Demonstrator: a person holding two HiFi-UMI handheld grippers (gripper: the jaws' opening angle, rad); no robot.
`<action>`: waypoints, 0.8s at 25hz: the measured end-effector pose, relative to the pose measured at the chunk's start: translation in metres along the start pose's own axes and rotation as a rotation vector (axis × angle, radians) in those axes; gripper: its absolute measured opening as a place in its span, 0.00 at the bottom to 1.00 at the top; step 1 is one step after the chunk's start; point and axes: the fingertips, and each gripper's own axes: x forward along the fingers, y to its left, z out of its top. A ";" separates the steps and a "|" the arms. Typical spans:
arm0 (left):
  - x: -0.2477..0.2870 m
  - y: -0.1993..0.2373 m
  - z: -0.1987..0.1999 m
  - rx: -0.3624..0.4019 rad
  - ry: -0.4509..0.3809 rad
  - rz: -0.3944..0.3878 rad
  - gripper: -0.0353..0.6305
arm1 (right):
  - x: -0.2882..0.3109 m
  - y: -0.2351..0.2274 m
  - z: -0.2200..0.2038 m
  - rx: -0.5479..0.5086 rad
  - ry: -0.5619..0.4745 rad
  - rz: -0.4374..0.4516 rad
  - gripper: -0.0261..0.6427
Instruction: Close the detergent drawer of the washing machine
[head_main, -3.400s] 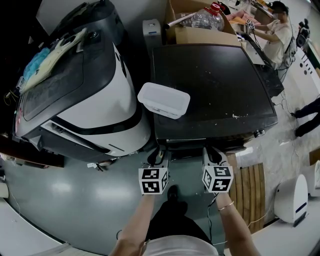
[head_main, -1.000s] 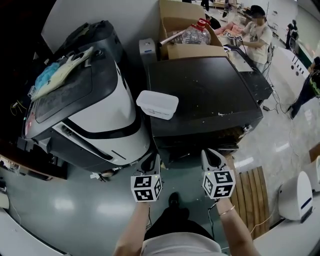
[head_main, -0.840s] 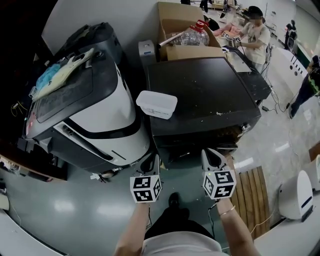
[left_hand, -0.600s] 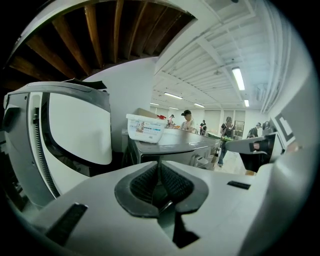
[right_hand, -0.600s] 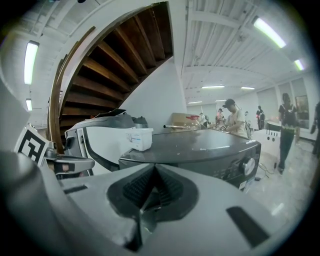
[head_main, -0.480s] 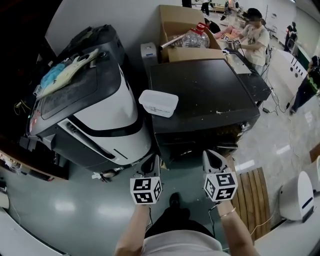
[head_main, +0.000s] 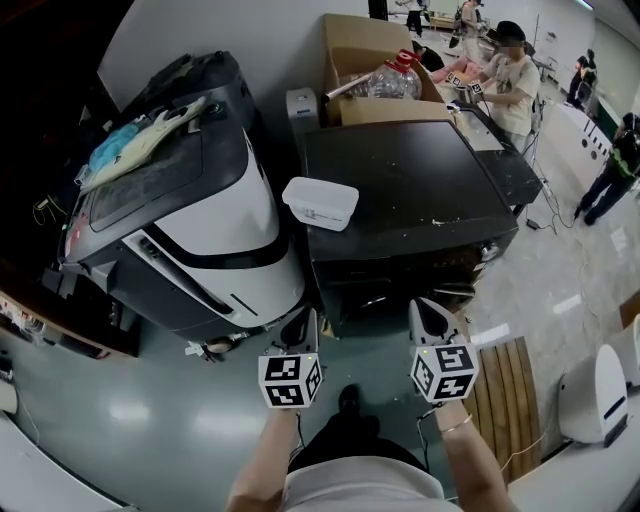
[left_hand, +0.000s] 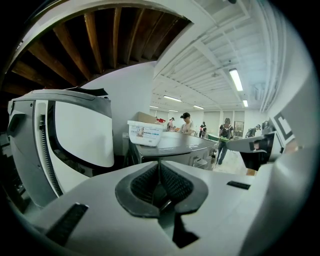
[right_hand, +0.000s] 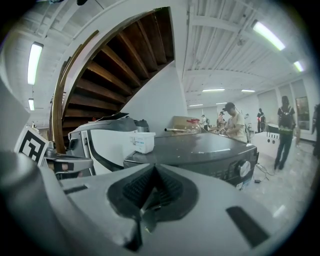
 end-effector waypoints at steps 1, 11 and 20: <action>-0.001 0.000 0.000 0.000 -0.001 0.000 0.06 | -0.001 0.001 0.000 -0.001 0.000 -0.001 0.04; -0.007 -0.002 0.002 0.004 -0.009 -0.004 0.06 | -0.006 0.002 0.002 -0.005 -0.001 -0.005 0.04; -0.007 0.002 0.004 0.008 -0.011 -0.012 0.06 | -0.003 0.010 0.003 -0.018 -0.002 0.008 0.04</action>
